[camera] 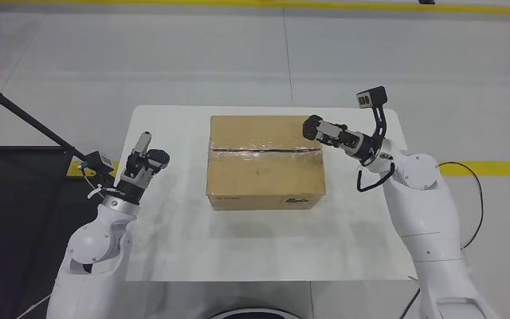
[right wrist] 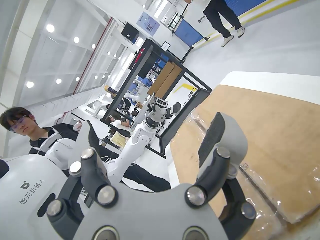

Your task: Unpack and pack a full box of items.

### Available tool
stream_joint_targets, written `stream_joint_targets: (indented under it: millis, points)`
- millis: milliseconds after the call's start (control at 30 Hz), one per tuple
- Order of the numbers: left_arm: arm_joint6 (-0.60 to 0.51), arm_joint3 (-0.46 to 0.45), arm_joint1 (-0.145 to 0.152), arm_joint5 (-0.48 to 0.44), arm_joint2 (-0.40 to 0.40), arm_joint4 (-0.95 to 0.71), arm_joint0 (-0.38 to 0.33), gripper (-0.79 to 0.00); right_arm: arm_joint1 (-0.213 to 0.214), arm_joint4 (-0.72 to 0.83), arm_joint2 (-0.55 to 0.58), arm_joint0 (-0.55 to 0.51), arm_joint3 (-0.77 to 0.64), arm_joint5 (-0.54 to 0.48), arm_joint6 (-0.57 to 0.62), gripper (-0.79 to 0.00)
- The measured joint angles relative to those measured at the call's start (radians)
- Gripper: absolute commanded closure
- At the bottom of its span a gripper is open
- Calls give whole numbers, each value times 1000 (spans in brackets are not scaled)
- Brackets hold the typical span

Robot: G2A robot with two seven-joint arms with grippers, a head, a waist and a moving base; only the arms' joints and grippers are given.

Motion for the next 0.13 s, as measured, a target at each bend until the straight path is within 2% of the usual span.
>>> stream_joint_targets:
  millis: [133]
  points:
    - [0,0,0,0,0,0,0,-784,0,0,0,0,0,0,0,-784]
